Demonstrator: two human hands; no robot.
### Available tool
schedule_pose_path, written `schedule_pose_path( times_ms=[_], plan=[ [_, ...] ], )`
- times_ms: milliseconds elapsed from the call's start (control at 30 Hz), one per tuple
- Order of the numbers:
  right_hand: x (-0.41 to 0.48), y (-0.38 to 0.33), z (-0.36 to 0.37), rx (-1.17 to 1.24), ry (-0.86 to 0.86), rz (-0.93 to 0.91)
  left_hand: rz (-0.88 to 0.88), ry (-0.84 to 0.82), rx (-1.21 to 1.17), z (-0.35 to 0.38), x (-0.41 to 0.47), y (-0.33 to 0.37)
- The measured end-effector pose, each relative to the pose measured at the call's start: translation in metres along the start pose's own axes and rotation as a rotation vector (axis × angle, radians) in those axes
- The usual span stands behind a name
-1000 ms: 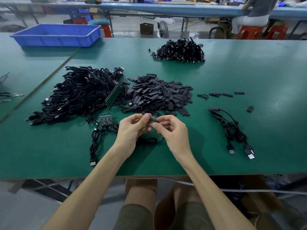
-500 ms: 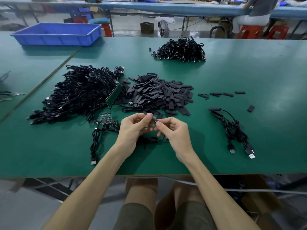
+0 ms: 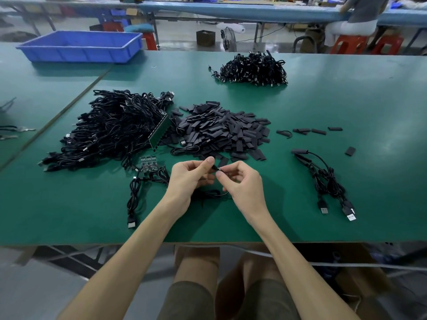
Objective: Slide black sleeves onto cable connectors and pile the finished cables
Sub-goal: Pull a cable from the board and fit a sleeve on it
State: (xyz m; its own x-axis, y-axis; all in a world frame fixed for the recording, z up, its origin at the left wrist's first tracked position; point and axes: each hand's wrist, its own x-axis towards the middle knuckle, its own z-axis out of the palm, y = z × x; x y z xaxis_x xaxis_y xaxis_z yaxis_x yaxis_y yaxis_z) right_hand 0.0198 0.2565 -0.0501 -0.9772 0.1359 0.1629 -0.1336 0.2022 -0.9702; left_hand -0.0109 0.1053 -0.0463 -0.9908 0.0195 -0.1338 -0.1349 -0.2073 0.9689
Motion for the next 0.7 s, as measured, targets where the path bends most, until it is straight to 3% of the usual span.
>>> schedule_pose_path(
  times_ms=[700],
  plan=[
    [-0.0014, -0.0008, 0.0018, -0.049, 0.024, 0.001, -0.045, -0.097, 0.117, -0.0027, 0.0016, 0.0052]
  ],
)
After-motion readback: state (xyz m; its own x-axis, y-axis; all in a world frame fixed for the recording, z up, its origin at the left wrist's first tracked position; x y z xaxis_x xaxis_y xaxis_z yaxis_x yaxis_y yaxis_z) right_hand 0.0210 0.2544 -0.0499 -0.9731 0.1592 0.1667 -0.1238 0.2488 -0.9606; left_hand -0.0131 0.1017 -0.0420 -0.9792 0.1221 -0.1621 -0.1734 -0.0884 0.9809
